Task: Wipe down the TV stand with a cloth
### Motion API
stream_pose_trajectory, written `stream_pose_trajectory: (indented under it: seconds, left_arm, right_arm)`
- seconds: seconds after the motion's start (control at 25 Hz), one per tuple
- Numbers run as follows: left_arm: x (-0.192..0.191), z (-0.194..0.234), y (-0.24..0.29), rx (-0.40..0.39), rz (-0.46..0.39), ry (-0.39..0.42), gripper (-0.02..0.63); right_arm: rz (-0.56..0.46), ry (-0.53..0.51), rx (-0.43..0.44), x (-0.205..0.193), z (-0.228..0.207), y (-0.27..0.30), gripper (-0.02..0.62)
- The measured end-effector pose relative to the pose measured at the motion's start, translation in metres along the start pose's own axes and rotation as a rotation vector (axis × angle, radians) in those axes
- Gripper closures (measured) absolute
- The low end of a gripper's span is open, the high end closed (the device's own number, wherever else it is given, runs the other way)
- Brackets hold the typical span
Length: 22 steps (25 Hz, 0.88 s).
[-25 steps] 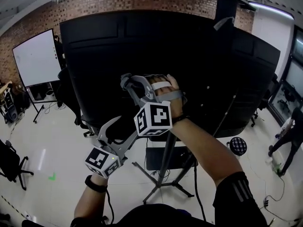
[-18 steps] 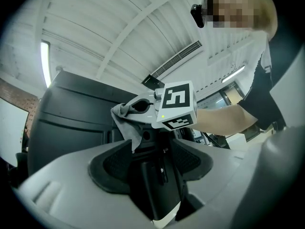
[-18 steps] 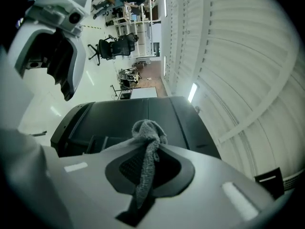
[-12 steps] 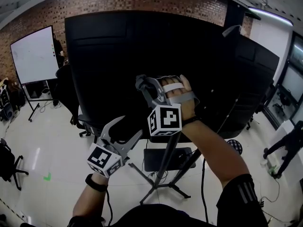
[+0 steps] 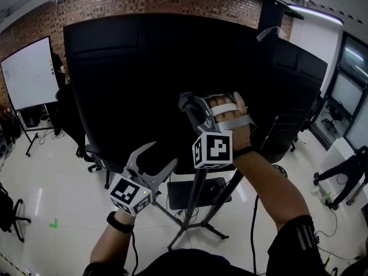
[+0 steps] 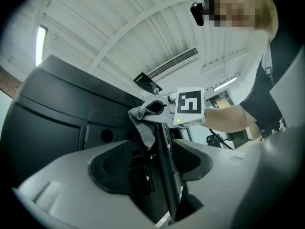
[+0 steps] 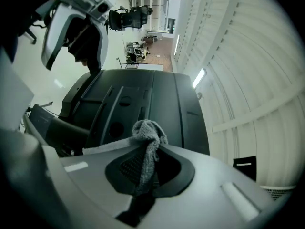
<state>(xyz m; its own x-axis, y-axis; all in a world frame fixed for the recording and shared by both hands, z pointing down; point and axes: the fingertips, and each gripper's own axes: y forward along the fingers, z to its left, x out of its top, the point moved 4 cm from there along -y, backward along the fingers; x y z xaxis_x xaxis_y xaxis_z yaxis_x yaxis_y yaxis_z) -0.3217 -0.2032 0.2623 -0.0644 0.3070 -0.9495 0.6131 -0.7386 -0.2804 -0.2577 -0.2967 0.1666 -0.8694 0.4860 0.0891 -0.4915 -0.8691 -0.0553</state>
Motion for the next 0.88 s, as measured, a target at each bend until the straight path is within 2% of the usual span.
stream_pose_trajectory:
  seconds: [0.2, 0.28, 0.4, 0.6, 0.88]
  left_arm:
    - [-0.004, 0.006, -0.013, 0.025, 0.005, -0.009, 0.319]
    - [-0.003, 0.009, -0.023, 0.051, 0.017, -0.012, 0.319]
    - [-0.007, 0.016, -0.038, 0.09, 0.036, -0.015, 0.319]
    - [-0.015, 0.027, -0.062, 0.151, 0.06, -0.024, 0.319]
    - [-0.019, 0.029, -0.071, 0.17, 0.071, -0.037, 0.321]
  right_arm:
    - [-0.172, 0.232, 0.055, 0.039, 0.001, -0.019, 0.575]
    - [-0.214, 0.267, 0.077, 0.058, 0.01, -0.016, 0.575]
    - [-0.242, 0.234, 0.089, 0.082, 0.03, 0.0, 0.575]
    - [-0.245, 0.085, 0.07, 0.112, 0.06, 0.028, 0.575]
    - [-0.203, 0.033, 0.091, 0.109, 0.074, 0.034, 0.575]
